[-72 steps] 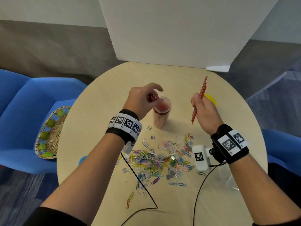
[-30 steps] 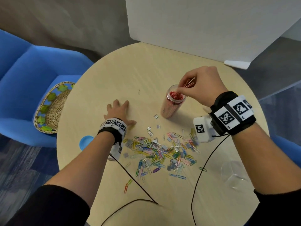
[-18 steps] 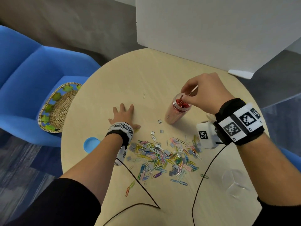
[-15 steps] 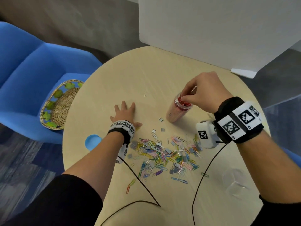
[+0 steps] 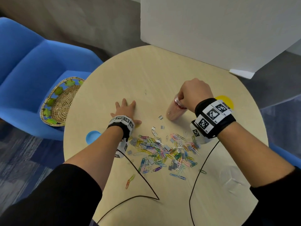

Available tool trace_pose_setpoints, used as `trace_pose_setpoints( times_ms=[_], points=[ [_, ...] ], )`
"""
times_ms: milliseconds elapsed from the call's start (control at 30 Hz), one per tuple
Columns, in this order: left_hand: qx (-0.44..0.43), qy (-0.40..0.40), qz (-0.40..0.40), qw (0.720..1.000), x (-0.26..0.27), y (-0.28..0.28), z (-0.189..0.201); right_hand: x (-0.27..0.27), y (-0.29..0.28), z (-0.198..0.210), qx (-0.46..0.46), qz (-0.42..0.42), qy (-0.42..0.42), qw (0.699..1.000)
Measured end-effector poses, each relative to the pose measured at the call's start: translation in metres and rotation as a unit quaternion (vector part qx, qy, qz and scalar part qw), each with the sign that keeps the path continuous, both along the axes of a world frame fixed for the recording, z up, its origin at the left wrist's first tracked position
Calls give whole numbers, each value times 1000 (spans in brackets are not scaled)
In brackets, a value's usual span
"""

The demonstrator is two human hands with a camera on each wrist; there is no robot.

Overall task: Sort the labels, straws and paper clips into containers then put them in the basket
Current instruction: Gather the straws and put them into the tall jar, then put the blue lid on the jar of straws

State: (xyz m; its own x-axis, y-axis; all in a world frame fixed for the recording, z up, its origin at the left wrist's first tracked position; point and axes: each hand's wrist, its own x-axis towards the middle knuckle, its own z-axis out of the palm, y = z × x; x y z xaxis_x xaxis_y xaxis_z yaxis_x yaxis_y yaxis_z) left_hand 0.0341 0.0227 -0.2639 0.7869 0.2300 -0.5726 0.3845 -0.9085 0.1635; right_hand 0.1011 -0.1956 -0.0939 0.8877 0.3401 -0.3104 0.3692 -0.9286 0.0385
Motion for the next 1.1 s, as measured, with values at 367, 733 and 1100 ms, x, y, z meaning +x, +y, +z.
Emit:
trace_pose_setpoints(
  times_ms=[367, 733, 1100],
  points=[
    [109, 59, 22, 992, -62, 77, 36, -7, -33, 40, 191, -21, -14, 981],
    [-75, -116, 98, 986, -122, 55, 44, -109, -33, -14, 316, -11, 154, 936],
    [-660, -16, 246, 709, -70, -71, 135, -122, -37, -26, 557, -50, 168, 812]
  ],
)
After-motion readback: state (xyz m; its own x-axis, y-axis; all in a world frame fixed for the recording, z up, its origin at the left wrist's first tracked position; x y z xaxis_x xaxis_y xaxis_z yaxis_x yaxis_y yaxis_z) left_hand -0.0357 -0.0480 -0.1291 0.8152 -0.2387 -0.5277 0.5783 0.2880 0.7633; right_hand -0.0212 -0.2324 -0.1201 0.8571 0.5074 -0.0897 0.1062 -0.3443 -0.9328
